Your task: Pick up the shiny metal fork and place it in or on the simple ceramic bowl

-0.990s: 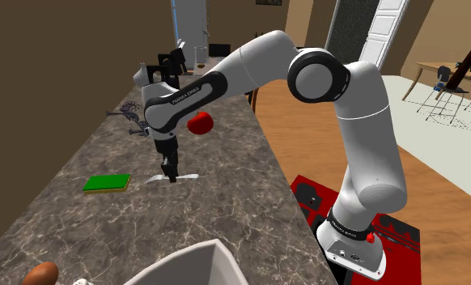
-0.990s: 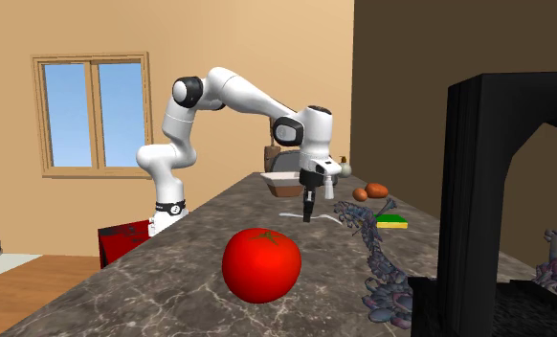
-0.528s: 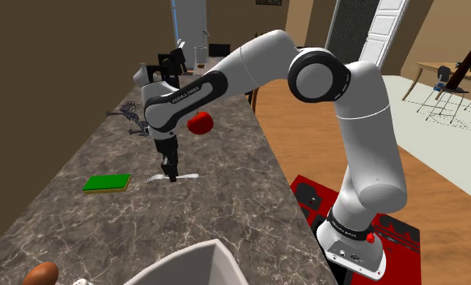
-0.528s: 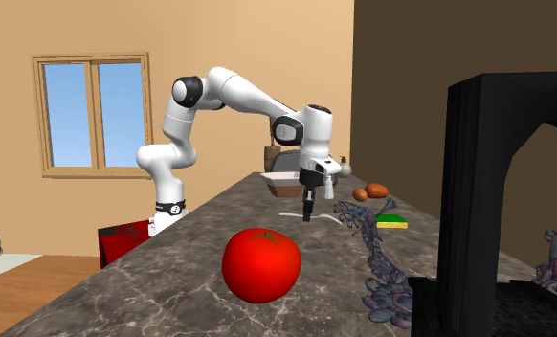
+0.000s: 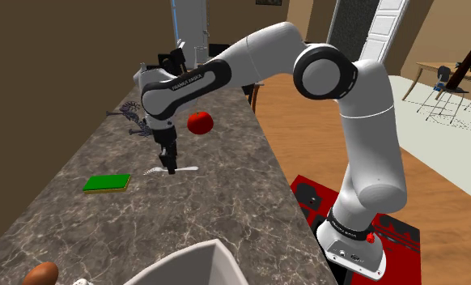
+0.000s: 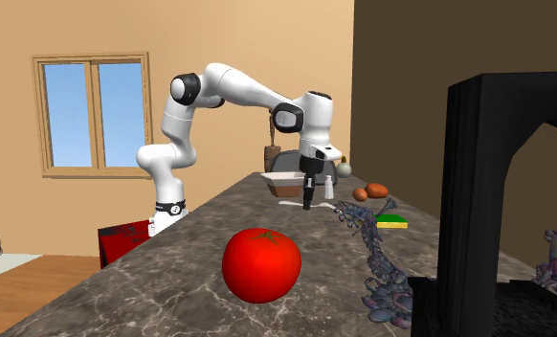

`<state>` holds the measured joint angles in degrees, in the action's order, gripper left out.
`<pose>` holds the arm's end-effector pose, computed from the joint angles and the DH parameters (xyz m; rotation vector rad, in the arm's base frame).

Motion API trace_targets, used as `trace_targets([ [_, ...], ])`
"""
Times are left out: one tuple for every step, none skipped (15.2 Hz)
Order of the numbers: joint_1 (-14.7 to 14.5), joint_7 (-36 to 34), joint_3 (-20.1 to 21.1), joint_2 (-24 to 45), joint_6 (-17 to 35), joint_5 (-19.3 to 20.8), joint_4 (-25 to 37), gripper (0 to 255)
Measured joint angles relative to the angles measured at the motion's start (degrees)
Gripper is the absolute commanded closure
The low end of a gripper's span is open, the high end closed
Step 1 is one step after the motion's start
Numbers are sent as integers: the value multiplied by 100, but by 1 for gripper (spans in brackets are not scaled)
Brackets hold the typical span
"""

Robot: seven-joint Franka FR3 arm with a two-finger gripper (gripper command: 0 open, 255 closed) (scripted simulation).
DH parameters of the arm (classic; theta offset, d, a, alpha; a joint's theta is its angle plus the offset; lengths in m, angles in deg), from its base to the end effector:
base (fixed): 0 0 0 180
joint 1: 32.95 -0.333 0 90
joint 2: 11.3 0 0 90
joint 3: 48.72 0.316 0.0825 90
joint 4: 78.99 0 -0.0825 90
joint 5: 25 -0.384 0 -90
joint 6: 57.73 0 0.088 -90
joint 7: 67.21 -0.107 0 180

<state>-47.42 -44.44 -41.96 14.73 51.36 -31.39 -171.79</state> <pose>0.6134 0.2376 0.3501 -2.7866 -1.0409 0.2469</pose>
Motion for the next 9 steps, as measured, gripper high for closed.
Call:
trace_targets([
  [-1, -11, 1, -8, -76, 2, 70, 255],
  [-3, -24, 3, -29, -145, 2, 118, 255],
  [-1, -29, 4, -65, -205, 1, 142, 255],
  [0, -35, 5, -97, -253, -1, 158, 255],
  [2, -45, 6, -126, -340, -1, 218, 255],
  [6, -48, 6, -155, -406, -1, 255, 255],
  [9, -53, 5, -168, -471, -1, 308, 255],
  [6, -66, 9, -202, -526, -3, 329, 255],
  [12, -65, 7, -225, -587, -3, 366, 255],
])
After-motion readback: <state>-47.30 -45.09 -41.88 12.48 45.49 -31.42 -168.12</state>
